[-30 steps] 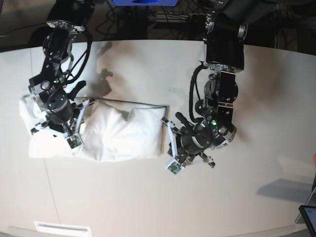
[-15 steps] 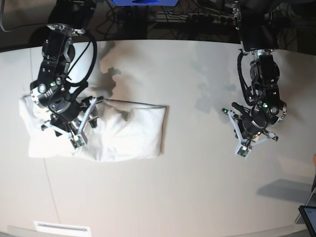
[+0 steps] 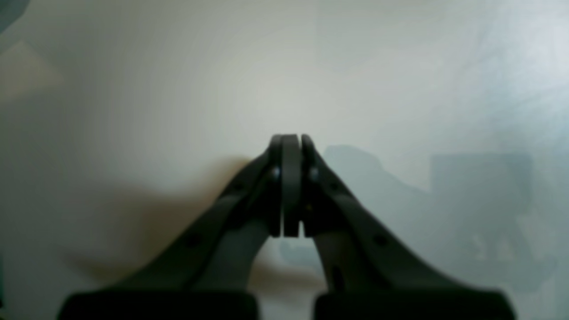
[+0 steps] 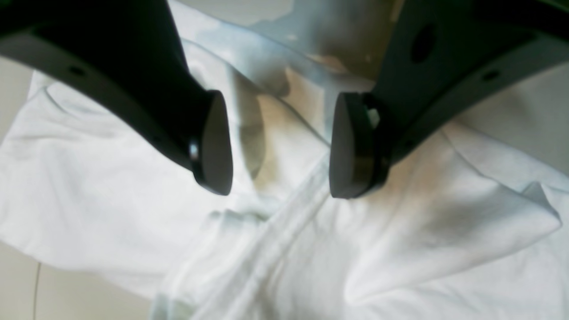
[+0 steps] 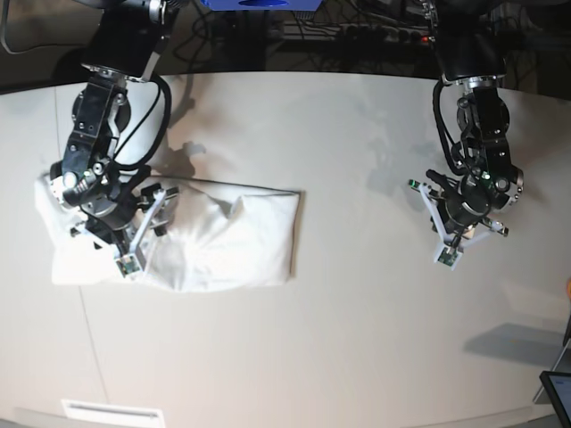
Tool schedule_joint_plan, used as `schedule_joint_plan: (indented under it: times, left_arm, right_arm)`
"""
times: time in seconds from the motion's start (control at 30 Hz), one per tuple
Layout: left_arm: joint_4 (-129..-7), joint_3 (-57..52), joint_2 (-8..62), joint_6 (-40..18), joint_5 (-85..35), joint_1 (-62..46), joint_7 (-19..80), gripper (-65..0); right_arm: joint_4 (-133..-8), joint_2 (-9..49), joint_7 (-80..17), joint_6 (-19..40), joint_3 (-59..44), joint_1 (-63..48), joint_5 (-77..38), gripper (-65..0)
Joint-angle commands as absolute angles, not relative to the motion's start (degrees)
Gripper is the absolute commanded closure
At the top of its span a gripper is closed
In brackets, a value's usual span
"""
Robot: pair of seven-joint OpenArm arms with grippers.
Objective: Fold the T-shirt properly
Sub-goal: 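Release the fabric and lift the left gripper off the folded shirt, then release the hem end with the right gripper and move it aside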
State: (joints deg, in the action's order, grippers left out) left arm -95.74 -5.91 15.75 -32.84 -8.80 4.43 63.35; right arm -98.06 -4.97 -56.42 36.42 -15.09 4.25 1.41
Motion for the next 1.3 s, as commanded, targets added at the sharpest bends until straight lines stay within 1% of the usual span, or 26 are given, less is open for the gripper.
schedule_joint_plan:
  times: [0.0,0.47,0.63,0.77,0.8,0.83,0.87,0.93,0.97,1.0,1.03,1.1,1.27]
  left_arm:
    - [-96.92,-6.02,16.57,-32.48,-8.75,5.49,62.46,0.0]
    - [-96.66,-5.67,16.40,-32.48,-8.75,5.58,62.46,0.0]
    - [-96.57,-5.67,16.40,-32.48,-8.75,5.58,62.46,0.0]
    - [-96.57,-5.67,16.40,-32.48,-8.75,5.67,62.46,0.0]
    - [-96.57,-5.67,16.40,-32.48,-8.75,5.67,62.46,0.0]
    - [-96.57,-5.67,16.40,-32.48,-8.75,5.76,62.46,0.0]
    - [-96.57,-5.67,16.40,-32.48,-8.75,5.76,62.46,0.0]
    - [-96.57,-5.67,16.40,-32.48,-8.75,5.76,62.46,0.0]
    - [-96.57,-5.67,16.40,-32.48,-8.75,5.67,62.46,0.0]
    - [-96.57,-5.76,16.40,-32.48,-8.75,5.67,62.46,0.0]
    - [-96.57,-5.85,16.40,-32.48,-8.75,5.58,62.46,0.0]
    - [-96.57,-5.85,16.40,-32.48,-8.75,5.49,62.46,0.0]
    - [-96.57,-5.93,16.48,-32.48,-8.75,5.41,62.46,0.0]
  right_arm:
    - [-98.95,-4.88,-55.16,36.53,-14.81,5.32,0.84,-31.3]
    - [-98.86,-5.32,-55.52,36.53,-14.64,5.23,0.84,-31.3]
    - [-96.40,-5.32,-55.25,36.53,-14.55,5.23,0.75,-31.2]
    - [-94.99,-5.05,-55.25,36.53,-14.55,5.23,-2.24,-30.9]
    - [-94.99,-4.88,-55.25,36.44,-14.55,5.23,-3.30,-29.3]
    - [-94.99,-4.79,-55.25,36.44,-14.46,5.23,-3.91,-25.2]
    - [-94.99,-4.79,-55.25,36.44,-14.46,5.23,-4.00,-20.0]
    - [-94.99,-4.79,-55.34,36.44,-14.46,5.67,-4.00,-4.4]
    - [-94.99,-4.79,-55.52,36.44,-14.46,5.93,-4.00,0.0]
    - [-94.99,-4.79,-55.52,36.44,-14.46,5.93,-3.91,0.0]
    - [-94.99,-4.79,-55.52,36.44,-14.46,6.11,-3.74,-1.6]
    - [-94.99,-4.53,-55.52,36.35,-14.37,6.20,-3.74,-0.3]
    - [-94.90,-0.66,-56.57,36.09,-14.29,7.69,-3.65,-0.1]
